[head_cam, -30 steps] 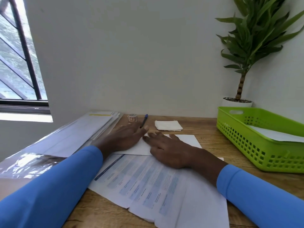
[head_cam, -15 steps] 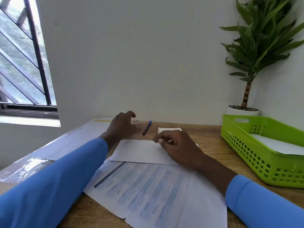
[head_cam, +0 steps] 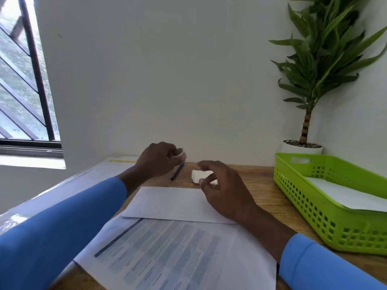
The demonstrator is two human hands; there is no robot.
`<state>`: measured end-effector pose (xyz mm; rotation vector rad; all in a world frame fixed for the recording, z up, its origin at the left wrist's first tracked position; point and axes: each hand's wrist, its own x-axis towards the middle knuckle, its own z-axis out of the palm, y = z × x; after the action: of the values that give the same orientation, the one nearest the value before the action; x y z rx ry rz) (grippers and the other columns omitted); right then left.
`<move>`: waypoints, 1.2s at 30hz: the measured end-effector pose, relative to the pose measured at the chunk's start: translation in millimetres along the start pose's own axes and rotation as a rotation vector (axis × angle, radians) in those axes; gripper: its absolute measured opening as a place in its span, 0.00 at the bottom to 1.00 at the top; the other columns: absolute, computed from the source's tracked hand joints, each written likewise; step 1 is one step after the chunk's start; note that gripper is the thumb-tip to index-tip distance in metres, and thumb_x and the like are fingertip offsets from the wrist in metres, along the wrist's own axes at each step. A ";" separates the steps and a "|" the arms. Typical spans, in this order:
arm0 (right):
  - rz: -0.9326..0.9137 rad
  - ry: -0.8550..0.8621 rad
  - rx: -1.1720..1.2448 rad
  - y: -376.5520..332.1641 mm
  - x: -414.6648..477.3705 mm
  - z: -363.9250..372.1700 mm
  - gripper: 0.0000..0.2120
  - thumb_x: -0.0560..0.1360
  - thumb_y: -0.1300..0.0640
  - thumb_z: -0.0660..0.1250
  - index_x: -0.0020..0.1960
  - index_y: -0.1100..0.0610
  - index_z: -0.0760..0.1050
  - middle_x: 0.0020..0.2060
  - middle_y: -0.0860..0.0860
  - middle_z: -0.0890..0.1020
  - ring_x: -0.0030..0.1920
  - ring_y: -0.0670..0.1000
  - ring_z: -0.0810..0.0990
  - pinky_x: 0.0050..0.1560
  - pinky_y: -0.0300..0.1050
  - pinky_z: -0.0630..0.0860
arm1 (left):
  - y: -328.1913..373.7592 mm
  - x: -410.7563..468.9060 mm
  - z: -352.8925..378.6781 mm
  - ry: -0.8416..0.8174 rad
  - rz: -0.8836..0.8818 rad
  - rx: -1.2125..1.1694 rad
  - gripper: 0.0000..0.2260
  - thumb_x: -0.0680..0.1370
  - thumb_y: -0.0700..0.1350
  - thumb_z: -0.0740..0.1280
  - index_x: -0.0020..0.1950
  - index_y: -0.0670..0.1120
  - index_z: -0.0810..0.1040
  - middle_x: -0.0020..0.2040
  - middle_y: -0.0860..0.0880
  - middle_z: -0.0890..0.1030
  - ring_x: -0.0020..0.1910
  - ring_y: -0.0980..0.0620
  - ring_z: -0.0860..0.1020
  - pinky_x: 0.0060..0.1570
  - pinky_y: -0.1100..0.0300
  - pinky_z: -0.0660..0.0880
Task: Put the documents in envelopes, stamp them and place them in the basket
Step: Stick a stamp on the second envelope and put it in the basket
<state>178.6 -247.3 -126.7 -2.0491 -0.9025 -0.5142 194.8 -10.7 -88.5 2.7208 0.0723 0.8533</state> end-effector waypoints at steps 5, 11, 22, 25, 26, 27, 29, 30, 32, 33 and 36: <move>0.153 -0.003 0.382 -6.5 -1.9 -4.7 0.24 0.76 0.49 0.72 0.70 0.39 0.72 0.61 0.43 0.78 0.51 0.46 0.84 0.51 0.44 0.82 | 39.3 -52.2 -29.5 -0.054 0.345 -0.087 0.15 0.78 0.62 0.66 0.42 0.52 0.79 0.36 0.54 0.79 0.34 0.58 0.77 0.34 0.58 0.72; 0.181 -0.033 0.486 -6.4 -5.4 0.6 0.11 0.78 0.54 0.72 0.60 0.50 0.82 0.46 0.53 0.88 0.44 0.57 0.87 0.48 0.53 0.84 | 38.7 -90.1 -7.0 -0.018 0.383 -0.453 0.12 0.78 0.58 0.68 0.53 0.52 0.81 0.40 0.54 0.84 0.37 0.53 0.81 0.38 0.51 0.78; 0.306 -0.062 0.538 -13.3 -6.1 -2.9 0.15 0.85 0.52 0.59 0.48 0.55 0.83 0.38 0.53 0.85 0.36 0.51 0.81 0.41 0.47 0.76 | 37.6 -90.9 -19.6 0.055 0.566 -0.439 0.15 0.76 0.36 0.70 0.58 0.53 0.80 0.44 0.56 0.81 0.39 0.55 0.81 0.40 0.60 0.78; 0.315 -0.070 0.549 -14.9 -6.0 -4.5 0.18 0.85 0.51 0.58 0.45 0.56 0.82 0.35 0.53 0.84 0.35 0.52 0.78 0.38 0.45 0.74 | 39.7 -92.0 -21.8 0.087 0.569 -0.425 0.10 0.77 0.39 0.73 0.53 0.53 0.82 0.45 0.58 0.79 0.39 0.57 0.81 0.38 0.68 0.74; 0.317 -0.074 0.553 -15.6 -6.0 -5.4 0.19 0.84 0.50 0.58 0.44 0.56 0.82 0.35 0.53 0.84 0.35 0.52 0.78 0.38 0.45 0.74 | 40.2 -92.6 -22.5 0.088 0.565 -0.428 0.08 0.77 0.40 0.74 0.52 0.52 0.83 0.46 0.58 0.79 0.39 0.56 0.80 0.38 0.70 0.72; 0.318 -0.085 0.551 -16.1 -5.9 -6.7 0.19 0.84 0.48 0.58 0.44 0.56 0.82 0.35 0.53 0.83 0.35 0.52 0.78 0.37 0.45 0.75 | 40.6 -92.9 -23.2 0.090 0.560 -0.431 0.07 0.77 0.41 0.75 0.51 0.52 0.83 0.46 0.58 0.79 0.38 0.56 0.80 0.37 0.71 0.71; 0.304 -0.116 0.523 -15.6 -5.7 -9.0 0.19 0.83 0.46 0.60 0.46 0.58 0.82 0.34 0.52 0.83 0.35 0.52 0.78 0.36 0.45 0.74 | 41.2 -93.2 -25.0 0.090 0.546 -0.437 0.06 0.76 0.43 0.76 0.49 0.51 0.83 0.46 0.57 0.78 0.38 0.56 0.80 0.37 0.73 0.68; 0.291 -0.128 0.501 -15.5 -5.9 -10.0 0.19 0.83 0.46 0.61 0.45 0.57 0.83 0.34 0.52 0.82 0.35 0.51 0.77 0.35 0.44 0.74 | 41.8 -93.1 -25.6 0.086 0.540 -0.442 0.06 0.76 0.43 0.76 0.49 0.51 0.83 0.46 0.57 0.78 0.37 0.56 0.80 0.37 0.74 0.67; 0.277 -0.140 0.458 -15.2 -6.5 -11.0 0.18 0.81 0.43 0.62 0.40 0.52 0.83 0.32 0.53 0.82 0.33 0.51 0.76 0.32 0.42 0.72 | 43.3 -93.4 -26.7 0.069 0.535 -0.457 0.06 0.76 0.41 0.76 0.48 0.52 0.83 0.46 0.56 0.78 0.37 0.55 0.80 0.37 0.74 0.68; 0.281 -0.140 0.441 -14.9 -6.7 -11.2 0.19 0.80 0.43 0.62 0.38 0.50 0.83 0.32 0.54 0.81 0.32 0.51 0.76 0.31 0.42 0.71 | 44.2 -94.0 -27.1 0.060 0.537 -0.465 0.06 0.76 0.41 0.76 0.48 0.52 0.83 0.46 0.56 0.78 0.38 0.55 0.80 0.38 0.74 0.69; 0.338 -0.088 0.415 -12.7 -4.9 -11.1 0.20 0.83 0.48 0.62 0.34 0.51 0.81 0.29 0.54 0.81 0.29 0.50 0.75 0.29 0.41 0.69 | 44.5 -95.1 -27.7 0.057 0.565 -0.473 0.05 0.77 0.43 0.75 0.48 0.52 0.82 0.48 0.55 0.79 0.41 0.54 0.81 0.39 0.66 0.76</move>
<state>165.4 -253.2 -116.7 -1.7962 -0.6284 -0.0456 99.1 -58.8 -106.4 2.2792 -0.8122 0.9373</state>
